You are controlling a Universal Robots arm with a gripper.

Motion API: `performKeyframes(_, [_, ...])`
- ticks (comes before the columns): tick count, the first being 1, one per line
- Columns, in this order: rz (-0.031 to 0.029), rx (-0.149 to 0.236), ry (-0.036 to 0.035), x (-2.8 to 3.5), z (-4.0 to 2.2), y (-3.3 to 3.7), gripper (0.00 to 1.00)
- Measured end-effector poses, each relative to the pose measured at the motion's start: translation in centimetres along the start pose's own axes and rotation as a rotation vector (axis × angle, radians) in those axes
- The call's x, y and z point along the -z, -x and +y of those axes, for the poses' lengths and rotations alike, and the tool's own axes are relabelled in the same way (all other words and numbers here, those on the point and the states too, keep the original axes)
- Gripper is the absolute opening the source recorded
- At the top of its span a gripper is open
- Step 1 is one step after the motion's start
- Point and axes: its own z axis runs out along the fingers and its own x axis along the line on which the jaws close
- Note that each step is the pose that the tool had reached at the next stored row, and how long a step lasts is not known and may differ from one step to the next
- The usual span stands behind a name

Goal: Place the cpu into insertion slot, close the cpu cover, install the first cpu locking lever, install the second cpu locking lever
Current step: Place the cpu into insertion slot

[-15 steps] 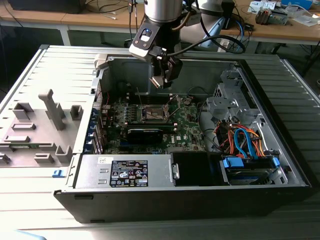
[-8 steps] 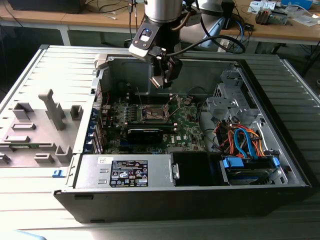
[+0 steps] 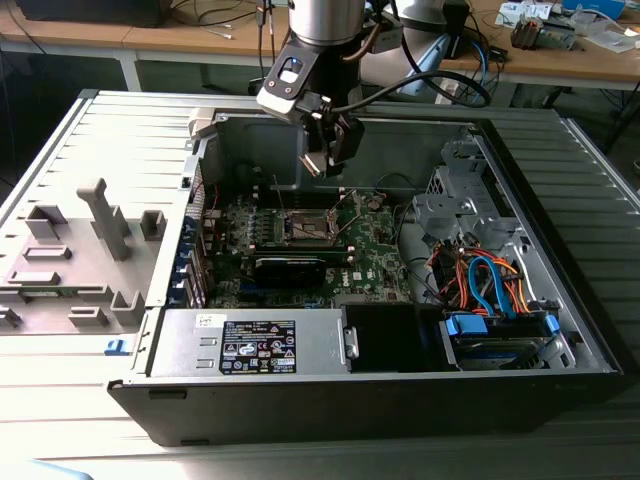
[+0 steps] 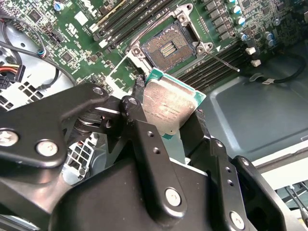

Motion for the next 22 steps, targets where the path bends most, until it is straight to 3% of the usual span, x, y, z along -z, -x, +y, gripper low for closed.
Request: performKeyframes(22, [-0.0023,-0.03,0.0005,-0.04,0.0,0.0,0.55])
